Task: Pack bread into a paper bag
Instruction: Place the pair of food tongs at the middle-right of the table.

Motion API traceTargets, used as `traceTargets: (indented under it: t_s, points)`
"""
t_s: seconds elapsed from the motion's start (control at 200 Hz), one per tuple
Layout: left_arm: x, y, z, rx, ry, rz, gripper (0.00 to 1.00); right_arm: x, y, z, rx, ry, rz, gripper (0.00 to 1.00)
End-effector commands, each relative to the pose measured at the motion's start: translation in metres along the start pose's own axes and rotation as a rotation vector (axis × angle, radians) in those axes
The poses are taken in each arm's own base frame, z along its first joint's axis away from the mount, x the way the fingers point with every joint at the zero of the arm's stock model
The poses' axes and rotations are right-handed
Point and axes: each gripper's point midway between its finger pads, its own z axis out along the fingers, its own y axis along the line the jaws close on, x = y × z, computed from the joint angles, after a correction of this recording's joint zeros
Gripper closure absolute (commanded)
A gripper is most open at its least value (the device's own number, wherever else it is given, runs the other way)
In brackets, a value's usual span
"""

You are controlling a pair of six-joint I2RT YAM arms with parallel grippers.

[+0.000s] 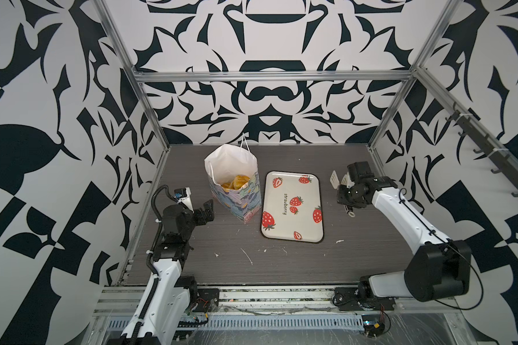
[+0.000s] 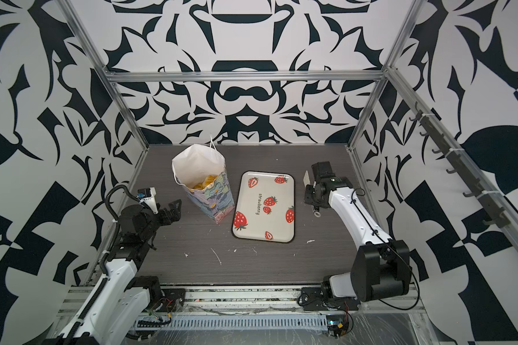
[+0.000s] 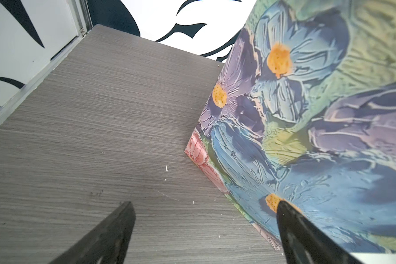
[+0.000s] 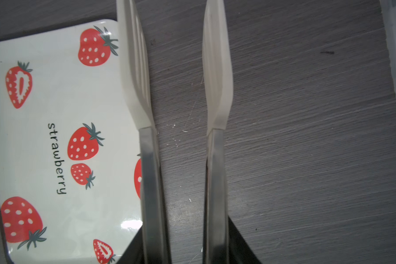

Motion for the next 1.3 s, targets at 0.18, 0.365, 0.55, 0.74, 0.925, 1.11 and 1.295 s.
traceTargets:
  t_s: [0.18,0.365,0.55,0.74,0.925,1.11,1.295]
  points:
    - [-0.008,-0.012,0.002,0.077,-0.07,0.096,0.01,-0.012,-0.008,0.029,0.03,-0.009,0.047,0.57]
    - [-0.007,-0.009,0.002,0.059,-0.063,0.125,0.01,-0.003,-0.01,0.054,0.047,0.041,0.047,0.58]
    - [-0.004,-0.009,0.001,0.057,-0.06,0.145,0.01,0.001,-0.012,0.07,0.067,0.082,0.043,0.58]
    - [-0.007,-0.009,0.001,0.055,-0.069,0.153,0.01,0.01,-0.019,0.09,0.114,0.134,0.038,0.58]
    - [-0.006,-0.007,0.002,0.044,-0.066,0.16,0.01,0.014,-0.023,0.105,0.139,0.169,0.034,0.59]
    - [-0.006,-0.006,0.002,0.039,-0.059,0.167,0.01,0.018,-0.025,0.111,0.155,0.186,0.031,0.59]
    - [-0.003,-0.002,0.005,0.023,-0.049,0.165,0.01,0.019,-0.027,0.107,0.157,0.178,0.036,0.55]
